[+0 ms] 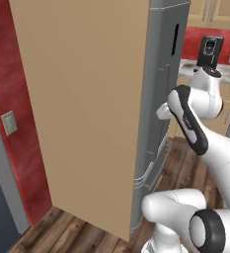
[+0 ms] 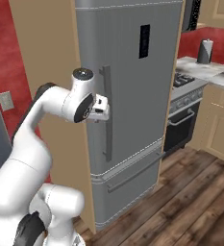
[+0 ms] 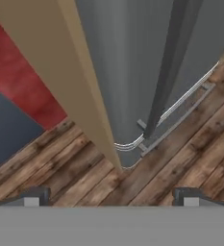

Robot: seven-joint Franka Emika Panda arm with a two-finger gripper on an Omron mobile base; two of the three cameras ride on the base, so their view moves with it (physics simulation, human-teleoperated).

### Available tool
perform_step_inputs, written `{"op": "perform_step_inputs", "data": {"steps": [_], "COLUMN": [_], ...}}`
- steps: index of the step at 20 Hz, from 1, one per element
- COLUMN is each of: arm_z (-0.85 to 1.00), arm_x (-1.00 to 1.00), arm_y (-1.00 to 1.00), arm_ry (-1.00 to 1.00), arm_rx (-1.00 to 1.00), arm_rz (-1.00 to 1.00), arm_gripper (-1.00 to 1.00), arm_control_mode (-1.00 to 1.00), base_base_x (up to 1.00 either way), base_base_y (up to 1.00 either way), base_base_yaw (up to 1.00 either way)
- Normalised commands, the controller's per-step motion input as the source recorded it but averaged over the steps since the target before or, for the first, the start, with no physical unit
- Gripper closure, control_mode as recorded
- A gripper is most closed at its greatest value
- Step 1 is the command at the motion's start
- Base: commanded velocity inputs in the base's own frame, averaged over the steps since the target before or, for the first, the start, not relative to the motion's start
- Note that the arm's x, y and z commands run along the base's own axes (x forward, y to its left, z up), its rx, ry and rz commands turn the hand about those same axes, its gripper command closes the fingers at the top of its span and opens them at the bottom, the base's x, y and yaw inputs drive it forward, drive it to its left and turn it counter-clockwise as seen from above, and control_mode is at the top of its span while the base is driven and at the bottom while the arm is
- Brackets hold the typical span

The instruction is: There is a bowl on the dining counter. Grab a lemon wedge from the fridge and place it in the bowl. Then get the liquor bottle and glass cup from the cabinet and place them next to the bowl.

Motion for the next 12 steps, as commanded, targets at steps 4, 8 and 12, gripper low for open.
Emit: {"op": "perform_step_inputs", "data": {"steps": [4,8,12], "arm_z": [-0.16,0.0,-0.05], "arm_x": [-0.16,-0.14,0.01], "arm_y": [-0.72,-0.2,-0.4], "arm_ry": [-0.52,-0.4,-0.36], "arm_rx": [0.06,0.0,0.06], "arm_rz": [0.25,0.18,0.25], "arm_gripper": [-1.0,-1.0,-1.0], "arm_control_mode": [-1.0,-1.0,-1.0], "base_base_x": [0.0,0.0,0.0], "base_base_y": [0.0,0.0,0.0], "base_base_yaw": [0.0,0.0,0.0]}}
